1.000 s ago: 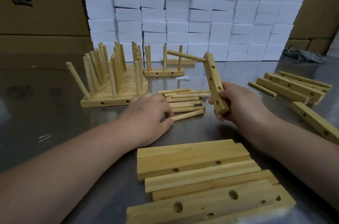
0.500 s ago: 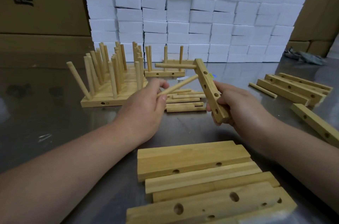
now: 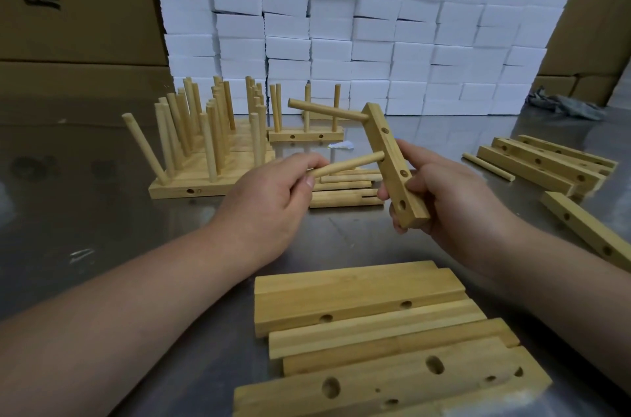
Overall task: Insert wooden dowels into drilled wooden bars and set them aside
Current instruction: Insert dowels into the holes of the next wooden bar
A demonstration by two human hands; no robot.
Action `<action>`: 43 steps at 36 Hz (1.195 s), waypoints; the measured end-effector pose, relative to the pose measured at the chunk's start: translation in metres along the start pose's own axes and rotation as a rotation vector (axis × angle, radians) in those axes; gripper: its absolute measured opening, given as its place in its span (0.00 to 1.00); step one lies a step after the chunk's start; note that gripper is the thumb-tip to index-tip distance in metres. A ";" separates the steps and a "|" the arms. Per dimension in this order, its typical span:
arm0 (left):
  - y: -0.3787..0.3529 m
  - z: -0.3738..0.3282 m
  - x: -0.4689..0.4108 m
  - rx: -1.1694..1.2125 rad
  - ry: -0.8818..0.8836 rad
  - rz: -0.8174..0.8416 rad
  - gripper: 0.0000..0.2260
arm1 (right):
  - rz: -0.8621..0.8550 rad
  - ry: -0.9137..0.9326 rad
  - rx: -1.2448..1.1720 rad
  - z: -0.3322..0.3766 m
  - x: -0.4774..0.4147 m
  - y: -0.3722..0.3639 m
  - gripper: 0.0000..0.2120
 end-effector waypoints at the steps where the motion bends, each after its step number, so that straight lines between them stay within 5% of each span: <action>1: 0.001 0.000 0.000 -0.005 -0.002 -0.005 0.13 | 0.006 -0.002 0.007 0.000 0.000 0.000 0.27; 15: 0.006 -0.012 -0.002 -0.088 -0.071 -0.041 0.11 | -0.034 0.104 0.091 0.010 0.014 -0.007 0.16; 19: 0.009 -0.022 -0.001 -0.126 -0.109 -0.062 0.18 | -0.070 0.124 0.170 0.014 0.018 -0.006 0.17; 26: 0.016 -0.034 -0.002 -0.157 -0.184 -0.099 0.13 | -0.098 0.157 0.237 0.020 0.025 -0.009 0.18; 43: 0.009 -0.010 -0.003 0.176 0.160 -0.044 0.11 | -0.103 0.186 0.403 0.018 0.027 -0.010 0.21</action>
Point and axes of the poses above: each hand's wrist, its own x-axis away from the middle knuckle, its own y-axis out of the back of the hand, z = x × y, the point moved 8 cm from there along -x, towards the middle knuckle, and after that the axes turned 9 degrees about -y, right-handed, at the moved point
